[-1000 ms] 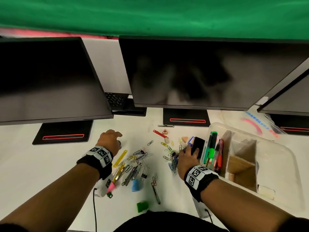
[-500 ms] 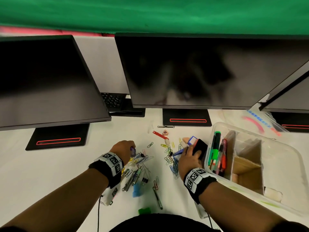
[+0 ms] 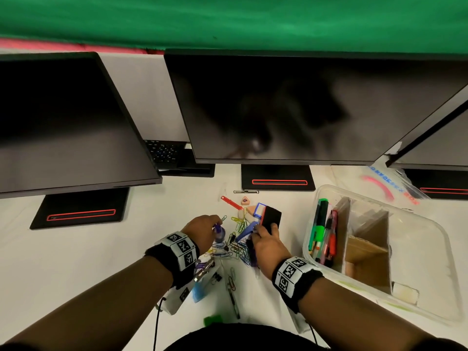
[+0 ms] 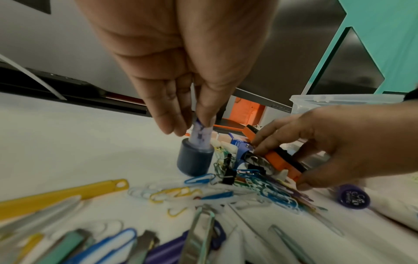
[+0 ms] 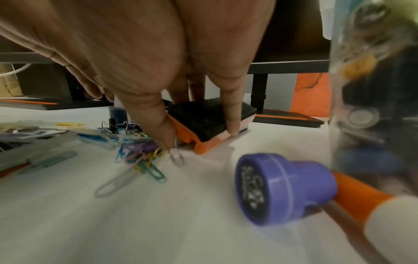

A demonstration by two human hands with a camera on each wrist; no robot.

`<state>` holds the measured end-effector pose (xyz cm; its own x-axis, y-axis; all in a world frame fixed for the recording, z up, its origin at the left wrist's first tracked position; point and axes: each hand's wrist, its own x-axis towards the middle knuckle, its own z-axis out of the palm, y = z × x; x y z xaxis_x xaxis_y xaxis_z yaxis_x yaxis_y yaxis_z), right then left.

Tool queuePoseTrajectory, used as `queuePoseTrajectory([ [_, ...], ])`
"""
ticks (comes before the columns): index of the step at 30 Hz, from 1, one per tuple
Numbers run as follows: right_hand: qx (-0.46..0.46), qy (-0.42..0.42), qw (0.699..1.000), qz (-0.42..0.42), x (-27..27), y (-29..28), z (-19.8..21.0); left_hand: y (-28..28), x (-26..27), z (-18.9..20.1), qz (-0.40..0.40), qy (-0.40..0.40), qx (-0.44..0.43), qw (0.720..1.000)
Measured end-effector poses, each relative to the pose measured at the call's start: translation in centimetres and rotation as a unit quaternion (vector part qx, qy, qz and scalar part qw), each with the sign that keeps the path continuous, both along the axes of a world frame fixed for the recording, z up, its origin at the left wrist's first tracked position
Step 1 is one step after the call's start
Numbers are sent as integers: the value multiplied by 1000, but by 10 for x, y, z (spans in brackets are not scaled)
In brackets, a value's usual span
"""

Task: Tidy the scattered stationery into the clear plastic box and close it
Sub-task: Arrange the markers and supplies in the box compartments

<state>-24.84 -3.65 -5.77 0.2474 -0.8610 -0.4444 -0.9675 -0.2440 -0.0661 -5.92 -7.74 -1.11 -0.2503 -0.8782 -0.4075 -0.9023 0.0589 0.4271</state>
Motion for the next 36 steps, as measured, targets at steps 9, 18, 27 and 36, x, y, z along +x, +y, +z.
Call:
queuePoseTrajectory([
  [9,-70,-78,992,-75,1,13,47,3,2,8,13,0,-10,1000],
  [18,-174,-272,933,-157,-17,4,122,3,-17,26,-9,-16,-5,1000],
  [27,-267,-314,846,-340,-144,37,207,6,-97,55,-89,68,-45,993],
  [36,-198,-188,860,-431,-219,75,202,21,-165,65,-233,51,-5,971],
])
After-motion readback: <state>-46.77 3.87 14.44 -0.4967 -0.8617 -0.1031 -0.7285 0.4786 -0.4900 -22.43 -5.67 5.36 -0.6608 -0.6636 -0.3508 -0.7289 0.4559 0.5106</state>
